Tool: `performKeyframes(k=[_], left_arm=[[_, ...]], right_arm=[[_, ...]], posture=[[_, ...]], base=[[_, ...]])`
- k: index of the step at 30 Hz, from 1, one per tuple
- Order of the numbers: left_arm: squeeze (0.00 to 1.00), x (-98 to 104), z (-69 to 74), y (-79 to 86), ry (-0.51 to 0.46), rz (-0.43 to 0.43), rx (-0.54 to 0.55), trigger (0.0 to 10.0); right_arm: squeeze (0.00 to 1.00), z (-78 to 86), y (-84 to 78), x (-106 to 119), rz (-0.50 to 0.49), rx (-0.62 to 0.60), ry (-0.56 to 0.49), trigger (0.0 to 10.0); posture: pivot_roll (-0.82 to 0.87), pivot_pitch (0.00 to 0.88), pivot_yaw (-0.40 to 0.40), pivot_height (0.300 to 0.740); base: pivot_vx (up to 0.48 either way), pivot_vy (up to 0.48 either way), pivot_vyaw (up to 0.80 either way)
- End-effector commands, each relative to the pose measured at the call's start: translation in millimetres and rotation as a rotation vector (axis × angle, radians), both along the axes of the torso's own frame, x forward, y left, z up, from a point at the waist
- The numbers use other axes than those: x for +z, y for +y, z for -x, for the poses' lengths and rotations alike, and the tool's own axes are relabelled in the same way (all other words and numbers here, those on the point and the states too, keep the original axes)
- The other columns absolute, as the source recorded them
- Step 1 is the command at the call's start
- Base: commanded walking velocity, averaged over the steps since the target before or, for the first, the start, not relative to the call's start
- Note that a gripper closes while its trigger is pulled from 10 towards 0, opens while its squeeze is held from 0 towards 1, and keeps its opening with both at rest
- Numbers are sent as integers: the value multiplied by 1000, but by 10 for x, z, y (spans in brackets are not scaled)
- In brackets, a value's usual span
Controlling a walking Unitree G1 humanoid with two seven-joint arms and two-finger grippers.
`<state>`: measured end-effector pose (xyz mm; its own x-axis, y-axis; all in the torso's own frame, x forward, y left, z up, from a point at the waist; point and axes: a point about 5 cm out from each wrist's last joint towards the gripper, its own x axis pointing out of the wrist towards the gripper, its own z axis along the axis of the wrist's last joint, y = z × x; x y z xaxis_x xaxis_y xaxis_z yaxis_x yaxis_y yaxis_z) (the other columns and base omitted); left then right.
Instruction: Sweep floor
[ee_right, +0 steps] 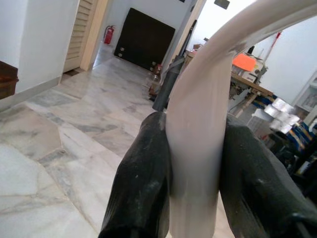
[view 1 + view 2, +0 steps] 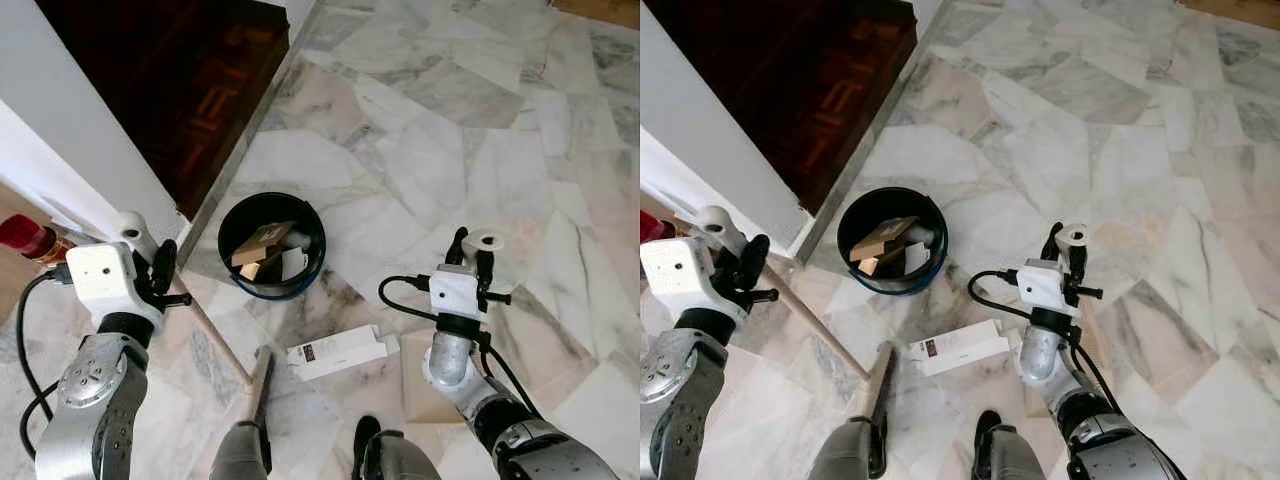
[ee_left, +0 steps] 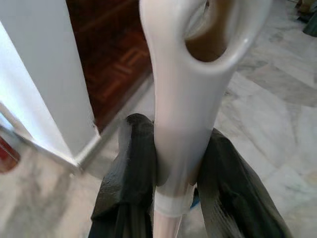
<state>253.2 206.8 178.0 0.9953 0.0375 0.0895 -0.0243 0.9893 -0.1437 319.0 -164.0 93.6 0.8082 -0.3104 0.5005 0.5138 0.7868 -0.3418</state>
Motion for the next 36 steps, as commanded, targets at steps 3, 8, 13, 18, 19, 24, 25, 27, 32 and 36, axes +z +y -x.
performKeyframes(k=[3,8,13,18,19,24,25,27,32,36], left_arm=[[0,-159,-14,-10,91,79,-54,10000],[0,-135,-82,-24,86,121,-75,10000],[0,-100,-208,-99,78,173,-123,10000],[0,-52,-298,-169,61,188,-163,10000],[0,-41,-312,-191,60,193,-181,10000],[0,-26,-327,-236,66,174,-237,10000],[0,-25,-326,-236,67,165,-241,10000],[0,-17,-324,-200,68,114,-228,10000],[0,127,-333,-93,20,-26,-201,10000],[0,147,-357,-73,14,-37,-206,10000]], right_arm=[[0,150,-51,-275,0,-44,124,10000],[0,193,-79,-322,-35,-69,137,10000],[0,201,-72,-330,-39,-60,140,10000],[0,187,-82,-315,-74,-70,137,10000],[0,179,-83,-308,-87,-74,137,10000],[0,155,-52,-291,-106,-71,137,10000],[0,152,-45,-288,-106,-70,136,10000],[0,145,-35,-285,-108,-67,138,10000],[0,136,-53,-277,-107,-73,140,10000],[0,135,-81,-279,-102,-88,144,10000]], posture=[[320,375,37,740],[309,368,38,740],[299,367,40,740],[290,367,40,740],[292,368,40,740],[291,365,39,740],[291,365,39,740],[290,361,39,740],[286,352,34,740],[277,333,28,740]], base=[[0,0,0],[0,0,0],[0,0,0],[0,0,0],[0,0,0],[0,0,0],[0,0,0],[0,0,0],[0,0,0],[0,0,0]])
